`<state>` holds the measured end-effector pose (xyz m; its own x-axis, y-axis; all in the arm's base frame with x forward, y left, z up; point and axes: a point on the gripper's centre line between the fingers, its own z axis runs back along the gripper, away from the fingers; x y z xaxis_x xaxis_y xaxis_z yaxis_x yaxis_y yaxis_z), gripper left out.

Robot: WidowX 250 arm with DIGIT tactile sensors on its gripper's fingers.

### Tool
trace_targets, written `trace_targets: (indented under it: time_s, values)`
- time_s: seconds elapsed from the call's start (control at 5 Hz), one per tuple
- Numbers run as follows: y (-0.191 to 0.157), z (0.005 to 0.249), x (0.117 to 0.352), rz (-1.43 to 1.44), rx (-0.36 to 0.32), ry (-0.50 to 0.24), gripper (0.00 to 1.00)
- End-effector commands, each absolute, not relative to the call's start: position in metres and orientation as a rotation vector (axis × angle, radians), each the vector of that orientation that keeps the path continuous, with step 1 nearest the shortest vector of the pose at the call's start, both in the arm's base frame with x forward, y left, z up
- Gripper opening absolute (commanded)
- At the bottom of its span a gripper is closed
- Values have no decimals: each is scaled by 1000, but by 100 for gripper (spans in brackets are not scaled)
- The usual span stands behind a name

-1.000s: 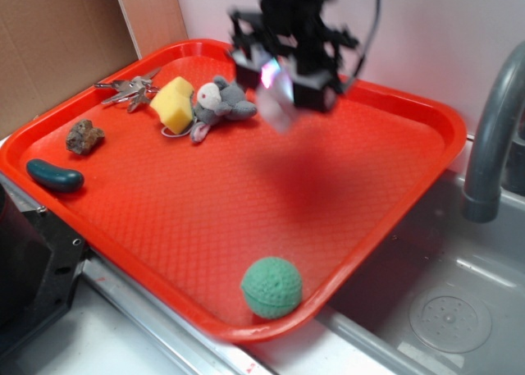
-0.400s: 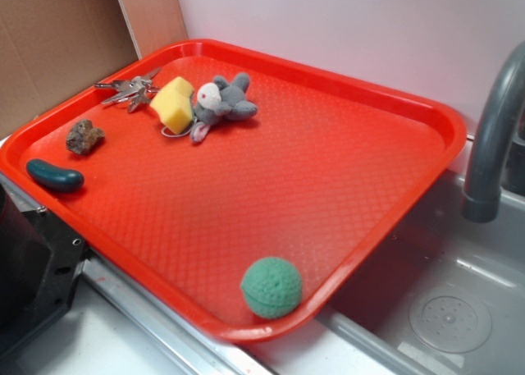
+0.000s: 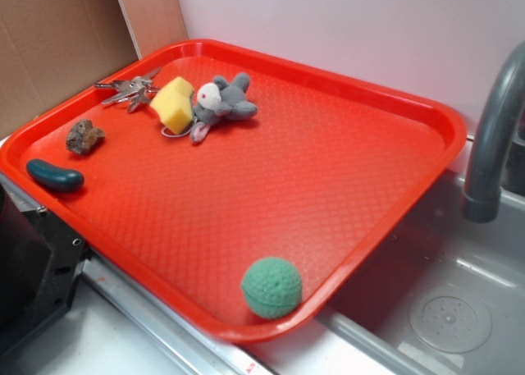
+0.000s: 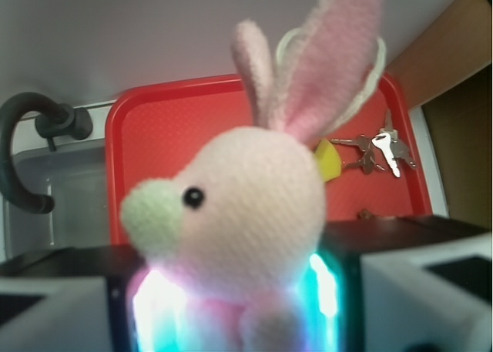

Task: Grab the pink bunny.

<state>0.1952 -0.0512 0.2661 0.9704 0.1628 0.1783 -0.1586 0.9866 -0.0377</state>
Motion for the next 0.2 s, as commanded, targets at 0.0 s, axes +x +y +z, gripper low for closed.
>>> trace_targets:
  time_s: [0.0]
  values:
    - [-37,237,212,169,-6,-102,0]
